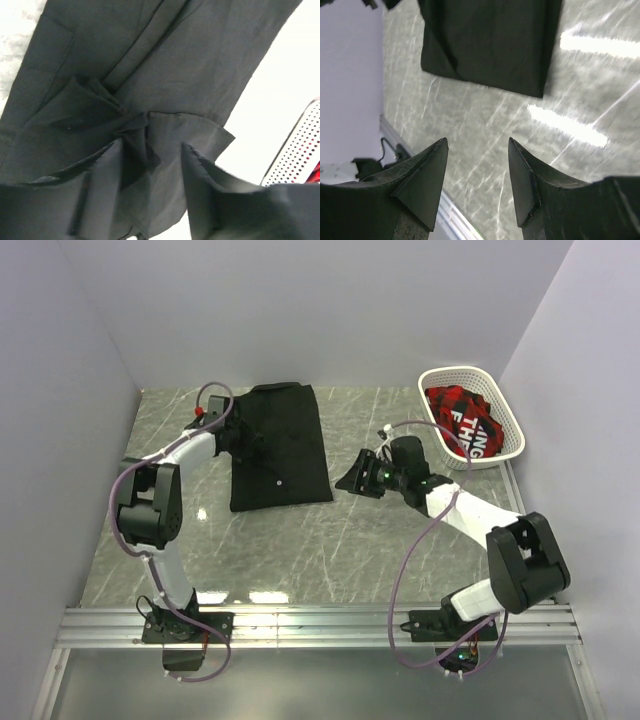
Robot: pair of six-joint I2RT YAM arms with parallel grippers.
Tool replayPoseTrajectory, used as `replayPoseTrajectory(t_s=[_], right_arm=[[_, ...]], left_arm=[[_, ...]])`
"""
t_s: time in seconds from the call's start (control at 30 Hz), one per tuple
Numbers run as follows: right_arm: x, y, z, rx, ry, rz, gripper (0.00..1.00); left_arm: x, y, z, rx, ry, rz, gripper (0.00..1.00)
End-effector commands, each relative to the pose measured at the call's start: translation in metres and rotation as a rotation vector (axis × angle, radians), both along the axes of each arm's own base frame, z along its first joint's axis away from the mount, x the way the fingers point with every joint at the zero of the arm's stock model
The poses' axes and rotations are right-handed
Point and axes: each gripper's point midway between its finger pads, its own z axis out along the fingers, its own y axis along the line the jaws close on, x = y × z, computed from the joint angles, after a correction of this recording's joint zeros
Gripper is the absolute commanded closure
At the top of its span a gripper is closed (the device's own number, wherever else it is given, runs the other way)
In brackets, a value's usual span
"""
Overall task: Fold and stack the long sleeve shirts
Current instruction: Fold the shirt
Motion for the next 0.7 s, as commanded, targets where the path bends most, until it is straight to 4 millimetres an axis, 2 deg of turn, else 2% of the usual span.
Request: replayPoseTrajectory(t_s=[0.0,0.03,0.07,0.1,0.13,0.17,0.2,0.23,0.27,0.3,0.33,0.37,0.43,0.47,0.57,0.67], right_arm=[[0.032,0.000,0.023,-0.042,-0.111,-0.034,0.41],[0.044,-0.001,0.034,-0.048,-0.143,-0.051,0.41],[0.048,0.001,0.029,-0.060,-0.134,-0.052,0.41],[0.054,0.001,0.030,-0.068,-0.140,-0.055,0.41],[0.065,0.004,0.042,-0.068,-0.174,-0.057,0.41],[0.071,0.006,0.034,-0.079,-0.159,-0.047,0.41],[0.076,0.010,0.036,-0.076,-0.166,-0.035,0.41],[0.086,0.014,0.047,-0.068,-0.201,-0.025,0.41],[0.093,0.017,0.038,-0.075,-0.184,-0.017,0.41],[0.099,0.019,0.037,-0.078,-0.187,-0.014,0.41],[0.110,0.023,0.045,-0.075,-0.215,-0.007,0.42],[0.117,0.026,0.032,-0.083,-0.192,-0.002,0.42],[0.130,0.032,0.037,-0.069,-0.206,0.001,0.43],[0.136,0.035,0.022,-0.072,-0.177,0.003,0.43],[0.142,0.047,0.013,-0.025,-0.127,0.030,0.44],[0.131,0.056,0.001,0.012,-0.066,0.052,0.45]], left_arm=[[0.022,0.001,0.050,-0.013,-0.142,-0.024,0.42],[0.021,0.006,0.054,-0.008,-0.152,-0.016,0.28],[0.020,0.010,0.061,-0.002,-0.172,-0.011,0.20],[0.019,0.023,0.077,0.003,-0.210,0.013,0.15],[0.015,0.033,0.076,0.021,-0.208,0.032,0.09],[0.013,0.042,0.080,0.035,-0.219,0.049,0.07],[0.008,0.056,0.091,0.058,-0.236,0.066,0.07],[0.003,0.063,0.088,0.072,-0.224,0.074,0.08],[-0.001,0.075,0.088,0.090,-0.220,0.082,0.09],[-0.008,0.079,0.091,0.097,-0.218,0.084,0.10],[-0.015,0.081,0.083,0.104,-0.201,0.078,0.13],[-0.019,0.083,0.080,0.116,-0.193,0.075,0.14],[-0.029,0.087,0.062,0.147,-0.143,0.054,0.19],[-0.032,0.088,0.055,0.150,-0.119,0.049,0.21],[-0.044,0.086,0.025,0.118,-0.036,0.039,0.26],[-0.059,0.073,0.004,0.047,0.005,0.018,0.25]])
